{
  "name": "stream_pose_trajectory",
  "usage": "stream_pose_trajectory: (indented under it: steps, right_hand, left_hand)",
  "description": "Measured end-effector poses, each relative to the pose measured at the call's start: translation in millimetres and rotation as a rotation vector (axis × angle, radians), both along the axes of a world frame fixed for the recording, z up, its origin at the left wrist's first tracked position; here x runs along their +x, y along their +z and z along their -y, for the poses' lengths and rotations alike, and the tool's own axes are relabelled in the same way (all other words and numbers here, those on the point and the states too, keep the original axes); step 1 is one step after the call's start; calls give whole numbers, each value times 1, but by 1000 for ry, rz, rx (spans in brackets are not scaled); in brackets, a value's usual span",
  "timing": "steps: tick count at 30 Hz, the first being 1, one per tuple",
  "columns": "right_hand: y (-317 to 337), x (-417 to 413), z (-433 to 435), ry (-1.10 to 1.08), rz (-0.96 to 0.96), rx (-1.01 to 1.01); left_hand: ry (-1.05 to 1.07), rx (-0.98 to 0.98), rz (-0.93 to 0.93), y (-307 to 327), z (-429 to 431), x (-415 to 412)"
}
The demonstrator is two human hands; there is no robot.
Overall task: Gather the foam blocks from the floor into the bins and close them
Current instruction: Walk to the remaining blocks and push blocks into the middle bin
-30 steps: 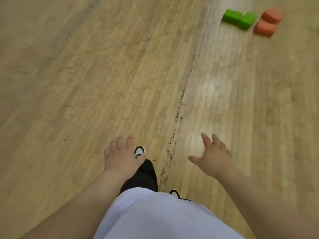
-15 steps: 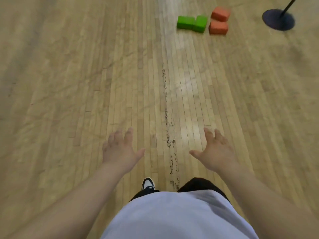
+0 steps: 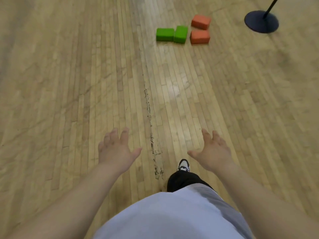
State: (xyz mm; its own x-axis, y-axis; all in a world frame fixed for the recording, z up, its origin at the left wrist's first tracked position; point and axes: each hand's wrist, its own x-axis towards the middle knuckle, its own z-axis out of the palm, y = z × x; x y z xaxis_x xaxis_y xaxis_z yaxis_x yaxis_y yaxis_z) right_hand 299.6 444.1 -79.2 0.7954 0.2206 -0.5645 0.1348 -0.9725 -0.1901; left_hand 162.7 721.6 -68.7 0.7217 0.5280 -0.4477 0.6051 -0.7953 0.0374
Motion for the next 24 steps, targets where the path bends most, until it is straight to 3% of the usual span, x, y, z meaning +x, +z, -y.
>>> stream_pose_trajectory:
  steps: [10,19,24]
  right_hand:
    - [32,206,-30,68,34,0]
    - [9,363,-120,-27,9,-14]
    - [17,455,-185,-94,3,-5]
  left_hand:
    - [-21,16,64,28,-15,205]
    - [-80,-32,50,-4,-119,387]
    - [-157,-37,17,8,-191,492]
